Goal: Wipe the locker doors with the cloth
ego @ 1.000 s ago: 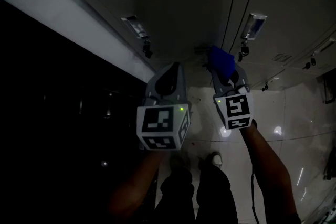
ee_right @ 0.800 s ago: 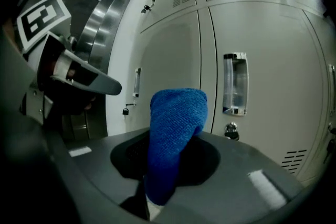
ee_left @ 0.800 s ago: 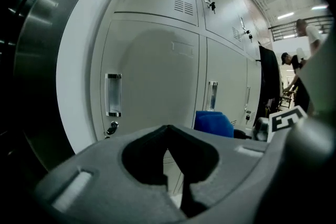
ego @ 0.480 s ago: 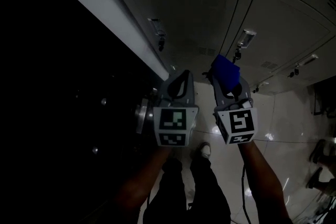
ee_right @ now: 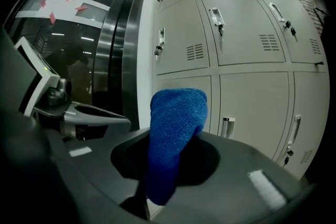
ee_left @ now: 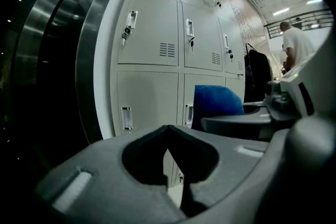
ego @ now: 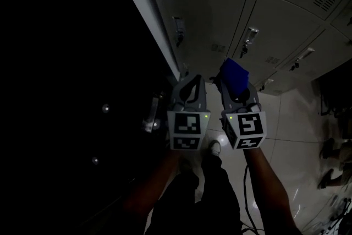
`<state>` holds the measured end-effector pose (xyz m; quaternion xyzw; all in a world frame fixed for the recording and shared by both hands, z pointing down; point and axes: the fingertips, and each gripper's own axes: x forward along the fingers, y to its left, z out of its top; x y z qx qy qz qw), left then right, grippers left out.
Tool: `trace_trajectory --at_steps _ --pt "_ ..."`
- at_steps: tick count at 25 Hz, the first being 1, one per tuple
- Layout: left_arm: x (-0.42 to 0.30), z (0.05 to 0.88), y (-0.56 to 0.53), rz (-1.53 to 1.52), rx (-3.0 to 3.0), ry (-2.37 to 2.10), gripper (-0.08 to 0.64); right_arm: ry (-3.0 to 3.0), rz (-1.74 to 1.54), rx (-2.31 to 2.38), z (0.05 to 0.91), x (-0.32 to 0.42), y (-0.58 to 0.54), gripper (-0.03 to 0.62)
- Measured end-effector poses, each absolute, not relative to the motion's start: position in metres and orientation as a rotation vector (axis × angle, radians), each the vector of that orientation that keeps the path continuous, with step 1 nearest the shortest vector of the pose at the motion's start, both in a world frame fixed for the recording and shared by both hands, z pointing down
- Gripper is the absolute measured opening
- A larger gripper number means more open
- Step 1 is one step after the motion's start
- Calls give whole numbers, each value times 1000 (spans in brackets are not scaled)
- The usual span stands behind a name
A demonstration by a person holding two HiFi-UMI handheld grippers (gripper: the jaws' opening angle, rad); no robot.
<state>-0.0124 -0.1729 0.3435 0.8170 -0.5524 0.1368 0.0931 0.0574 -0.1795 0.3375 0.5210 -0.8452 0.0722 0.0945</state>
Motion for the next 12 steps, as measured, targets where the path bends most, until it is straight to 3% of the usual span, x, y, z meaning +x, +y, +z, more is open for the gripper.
trace_trajectory --at_steps 12 --pt "-44 270 -71 317 2485 -1625 2 -2470 152 1606 263 19 -78 80"
